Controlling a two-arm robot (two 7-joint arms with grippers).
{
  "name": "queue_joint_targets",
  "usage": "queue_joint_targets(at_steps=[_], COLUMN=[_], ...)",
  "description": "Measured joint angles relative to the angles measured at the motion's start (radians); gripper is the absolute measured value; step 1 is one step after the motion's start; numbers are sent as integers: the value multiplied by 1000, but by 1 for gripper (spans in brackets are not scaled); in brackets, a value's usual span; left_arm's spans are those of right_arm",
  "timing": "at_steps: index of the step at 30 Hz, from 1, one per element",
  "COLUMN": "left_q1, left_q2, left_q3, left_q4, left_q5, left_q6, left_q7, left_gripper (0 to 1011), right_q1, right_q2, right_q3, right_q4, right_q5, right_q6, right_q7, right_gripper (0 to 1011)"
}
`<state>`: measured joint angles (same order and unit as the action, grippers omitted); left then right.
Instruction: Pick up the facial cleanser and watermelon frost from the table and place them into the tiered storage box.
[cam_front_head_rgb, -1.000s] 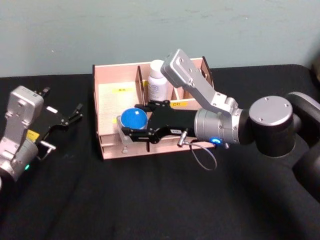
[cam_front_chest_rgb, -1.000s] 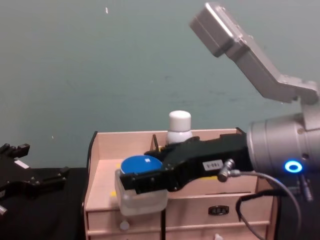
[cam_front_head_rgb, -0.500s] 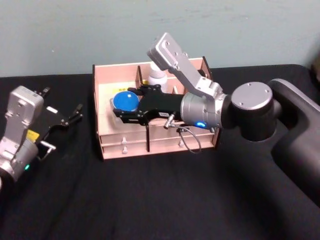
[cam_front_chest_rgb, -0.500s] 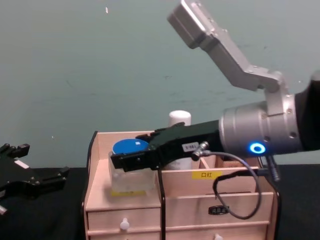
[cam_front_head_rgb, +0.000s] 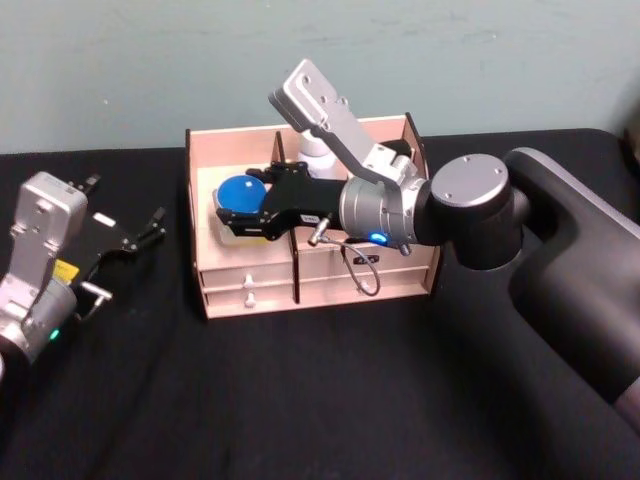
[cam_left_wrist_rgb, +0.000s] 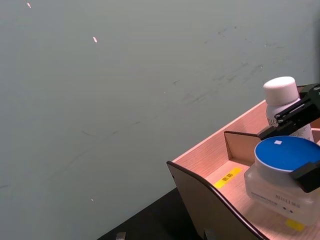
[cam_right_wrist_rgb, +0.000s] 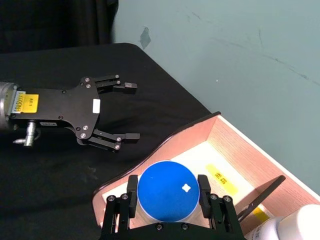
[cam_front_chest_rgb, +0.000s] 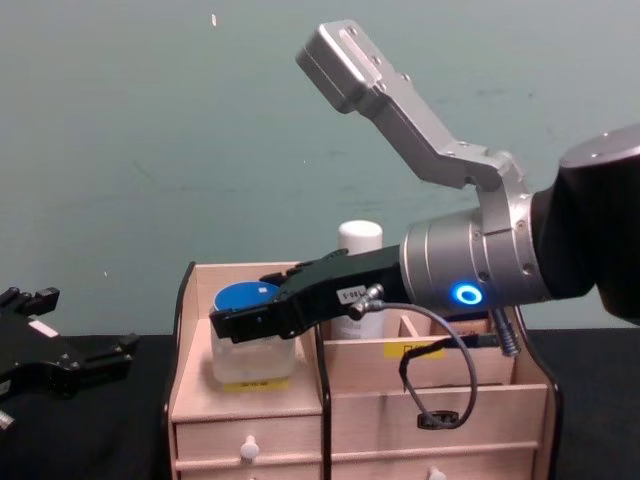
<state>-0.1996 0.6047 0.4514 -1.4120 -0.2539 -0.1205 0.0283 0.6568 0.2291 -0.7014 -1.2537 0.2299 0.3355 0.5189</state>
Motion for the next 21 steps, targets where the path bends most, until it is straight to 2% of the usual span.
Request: queue_joint_targets(at_steps=[11,21], left_q1=[0,0], left_q2=[0,0], left_q3=[0,0], left_q4=[0,0], left_q5=[0,0], left_q6=[0,0], left_q7=[0,0], left_gripper=[1010,1010], right_q1=[11,12], right_q2=[-27,-29], right_q3=[15,17], right_q4=[44,46], right_q5=[-23,-29], right_q6=[-2,0], right_q7=[-2,-2], right_gripper=[716,717])
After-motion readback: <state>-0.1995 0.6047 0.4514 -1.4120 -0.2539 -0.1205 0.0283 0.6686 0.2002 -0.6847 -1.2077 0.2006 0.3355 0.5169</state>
